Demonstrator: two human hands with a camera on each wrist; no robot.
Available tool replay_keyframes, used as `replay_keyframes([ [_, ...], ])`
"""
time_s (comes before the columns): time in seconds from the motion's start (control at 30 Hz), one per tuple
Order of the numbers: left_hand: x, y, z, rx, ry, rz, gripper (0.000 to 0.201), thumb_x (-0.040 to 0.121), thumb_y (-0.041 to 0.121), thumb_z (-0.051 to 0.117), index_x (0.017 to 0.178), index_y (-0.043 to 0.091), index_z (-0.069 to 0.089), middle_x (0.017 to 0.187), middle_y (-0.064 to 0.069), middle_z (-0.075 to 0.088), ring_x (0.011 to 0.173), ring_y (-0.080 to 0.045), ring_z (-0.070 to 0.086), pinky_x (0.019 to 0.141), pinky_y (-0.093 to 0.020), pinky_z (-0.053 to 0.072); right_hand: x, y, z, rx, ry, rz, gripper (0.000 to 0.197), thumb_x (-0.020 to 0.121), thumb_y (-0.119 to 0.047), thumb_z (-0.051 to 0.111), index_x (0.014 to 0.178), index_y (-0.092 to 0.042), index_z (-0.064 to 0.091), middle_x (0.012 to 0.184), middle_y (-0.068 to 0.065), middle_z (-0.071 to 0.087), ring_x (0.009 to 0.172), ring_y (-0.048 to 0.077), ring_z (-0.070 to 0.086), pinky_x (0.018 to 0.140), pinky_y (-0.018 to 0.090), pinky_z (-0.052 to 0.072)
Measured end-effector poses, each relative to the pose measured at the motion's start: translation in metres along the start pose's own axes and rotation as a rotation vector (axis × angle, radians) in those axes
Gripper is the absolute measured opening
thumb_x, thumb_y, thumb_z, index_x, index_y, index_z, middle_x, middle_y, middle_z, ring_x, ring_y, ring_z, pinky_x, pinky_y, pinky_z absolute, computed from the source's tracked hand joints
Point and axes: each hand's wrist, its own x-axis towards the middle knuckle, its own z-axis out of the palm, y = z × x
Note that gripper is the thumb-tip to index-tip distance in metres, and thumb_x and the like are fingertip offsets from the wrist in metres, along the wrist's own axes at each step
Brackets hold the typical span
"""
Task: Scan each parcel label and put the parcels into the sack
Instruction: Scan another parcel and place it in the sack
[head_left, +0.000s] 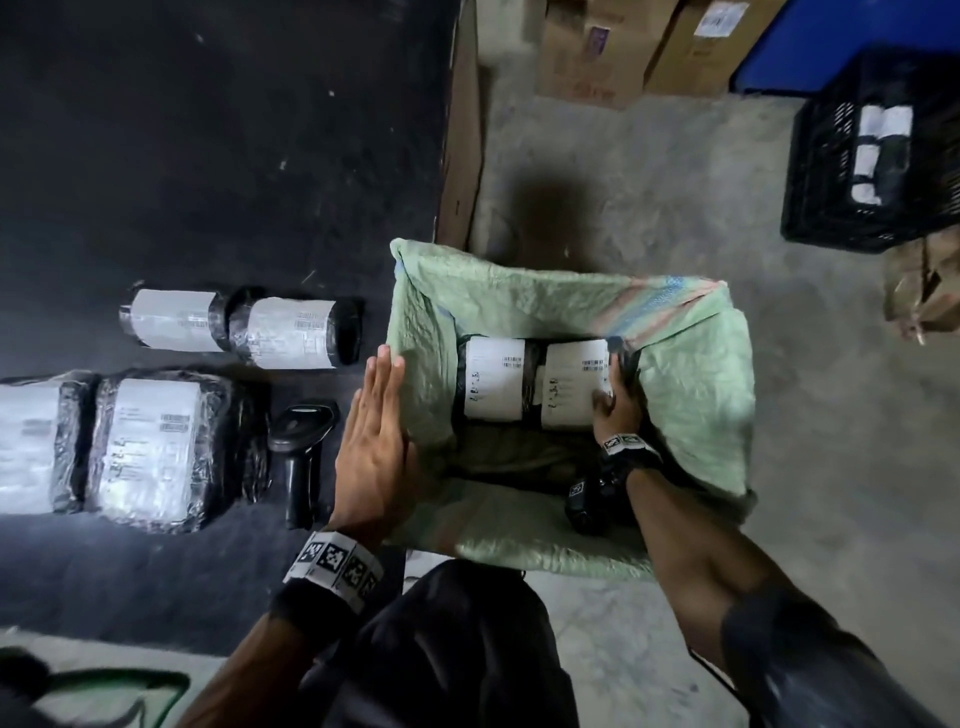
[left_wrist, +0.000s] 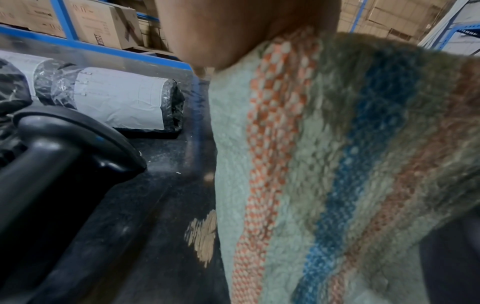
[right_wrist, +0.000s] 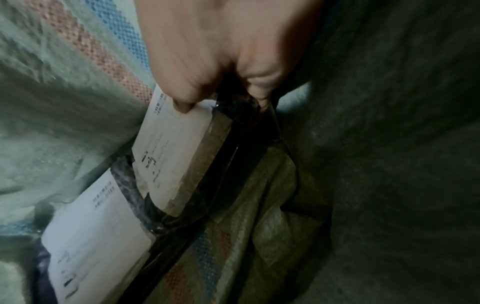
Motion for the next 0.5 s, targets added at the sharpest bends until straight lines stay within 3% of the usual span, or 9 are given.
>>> replay_keyframes([
  [0.1, 0.001, 0.001, 0.001, 0.013, 0.025, -0.005, 0.087, 0.084, -0.006, 0.039, 0.165, 0.004, 0.009, 0.175, -0.005, -0.002, 0.163, -0.018, -0.002, 0.13, -0.048, 0.019, 0.007, 0.003, 0.006, -0.009, -0.053, 0.033, 0.074, 0.097, -0.014, 0.059, 0.159, -0.015, 0.018, 0.162, 0.013, 0.027, 0.145, 0.031, 0.032, 0.114, 0.03, 0.026],
  [0.23, 0.001, 0.001, 0.001, 0.024, 0.042, -0.002, 0.089, 0.087, -0.015, 0.053, 0.164, 0.003, 0.012, 0.175, -0.007, 0.002, 0.163, -0.018, 0.0, 0.129, -0.051, 0.024, 0.009, 0.011, 0.019, -0.256, -0.195, 0.134, 0.09, 0.096, -0.027, 0.061, 0.16, -0.016, -0.001, 0.165, 0.019, 0.008, 0.149, 0.038, 0.019, 0.119, 0.04, 0.02],
  [0.37, 0.0, 0.0, 0.001, 0.04, 0.02, -0.018, 0.1, 0.078, -0.016, 0.057, 0.165, 0.005, 0.012, 0.175, -0.004, 0.0, 0.162, -0.014, -0.002, 0.128, -0.05, 0.025, 0.009, 0.006, 0.026, -0.396, -0.238, 0.186, 0.095, 0.095, -0.033, 0.062, 0.159, -0.018, -0.008, 0.163, 0.025, 0.006, 0.146, 0.043, 0.022, 0.118, 0.046, 0.024],
  [0.43, 0.001, -0.001, 0.001, 0.046, -0.005, -0.014, 0.102, 0.076, -0.012, 0.057, 0.165, 0.006, 0.009, 0.175, -0.003, -0.003, 0.162, -0.014, -0.003, 0.128, -0.05, 0.025, 0.008, 0.004, 0.024, -0.409, -0.238, 0.183, 0.097, 0.095, -0.033, 0.063, 0.159, -0.018, -0.008, 0.163, 0.024, 0.006, 0.146, 0.042, 0.022, 0.118, 0.045, 0.025],
  [0.5, 0.001, -0.002, -0.001, 0.04, -0.024, 0.012, 0.096, 0.08, 0.004, 0.049, 0.165, 0.007, 0.006, 0.175, -0.002, -0.007, 0.162, -0.016, -0.004, 0.13, -0.048, 0.021, 0.008, 0.001, 0.018, -0.399, -0.247, 0.176, 0.1, 0.093, -0.031, 0.065, 0.159, -0.018, -0.009, 0.164, 0.022, 0.003, 0.147, 0.041, 0.021, 0.118, 0.045, 0.026],
])
